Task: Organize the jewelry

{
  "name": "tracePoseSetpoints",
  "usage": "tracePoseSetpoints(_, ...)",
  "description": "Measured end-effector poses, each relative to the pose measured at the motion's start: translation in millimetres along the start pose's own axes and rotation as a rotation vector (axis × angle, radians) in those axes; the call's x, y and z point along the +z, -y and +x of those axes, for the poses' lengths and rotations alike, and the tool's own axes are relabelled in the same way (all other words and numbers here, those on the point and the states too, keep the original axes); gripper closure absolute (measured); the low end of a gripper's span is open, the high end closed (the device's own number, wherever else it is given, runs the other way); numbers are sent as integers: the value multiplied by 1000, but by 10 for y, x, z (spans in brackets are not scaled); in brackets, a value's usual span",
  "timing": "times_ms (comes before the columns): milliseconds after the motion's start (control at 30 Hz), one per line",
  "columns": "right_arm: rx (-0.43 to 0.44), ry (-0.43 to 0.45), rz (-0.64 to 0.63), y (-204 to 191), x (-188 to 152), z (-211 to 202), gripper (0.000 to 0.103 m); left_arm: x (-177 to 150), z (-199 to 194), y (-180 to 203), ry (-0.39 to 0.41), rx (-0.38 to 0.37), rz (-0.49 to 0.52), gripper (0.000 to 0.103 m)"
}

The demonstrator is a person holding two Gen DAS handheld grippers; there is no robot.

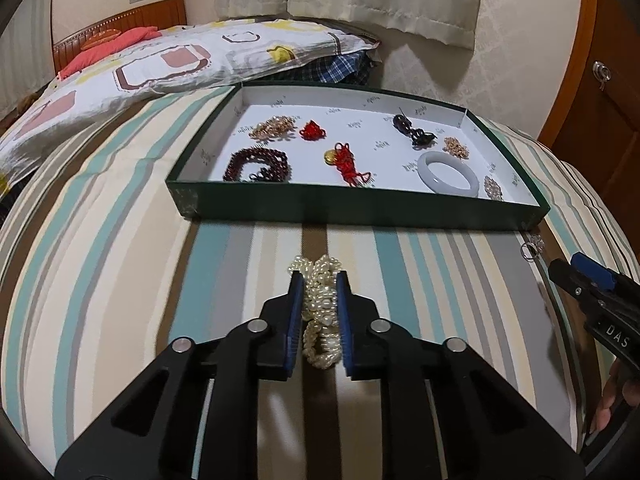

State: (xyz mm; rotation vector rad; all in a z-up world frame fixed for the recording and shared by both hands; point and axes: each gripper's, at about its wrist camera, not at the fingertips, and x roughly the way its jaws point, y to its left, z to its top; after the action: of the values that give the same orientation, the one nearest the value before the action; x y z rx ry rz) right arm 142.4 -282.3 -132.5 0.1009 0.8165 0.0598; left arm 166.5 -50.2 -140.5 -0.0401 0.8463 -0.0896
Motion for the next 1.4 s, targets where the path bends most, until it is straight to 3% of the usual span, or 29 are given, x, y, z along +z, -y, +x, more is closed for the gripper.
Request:
tracePoseSetpoints(67, -1, -5, -5, -14, 5, 22, 49, 14, 2, -36, 1, -1, -7, 91)
tracePoseSetpoints(567, 3, -20, -2, -18, 45, 80, 49, 33, 30, -123, -12, -26, -27, 90)
tracePoseSetpoints(833, 7, -22, 6, -17, 27, 94, 49, 14, 50, -127, -21, -16, -36, 65)
tracePoseSetpoints(1000, 9, -31, 7, -21, 18, 119, 49, 17, 97, -121, -43, -28, -26, 65)
tracePoseSetpoints(1067, 9, -33, 7, -15, 31, 132, 49, 21, 104, -105, -45, -38, -11, 78)
tracePoseSetpoints(1400, 8, -43, 11, -16, 70, 177, 49, 55, 68, -160, -21, -37, -5, 82)
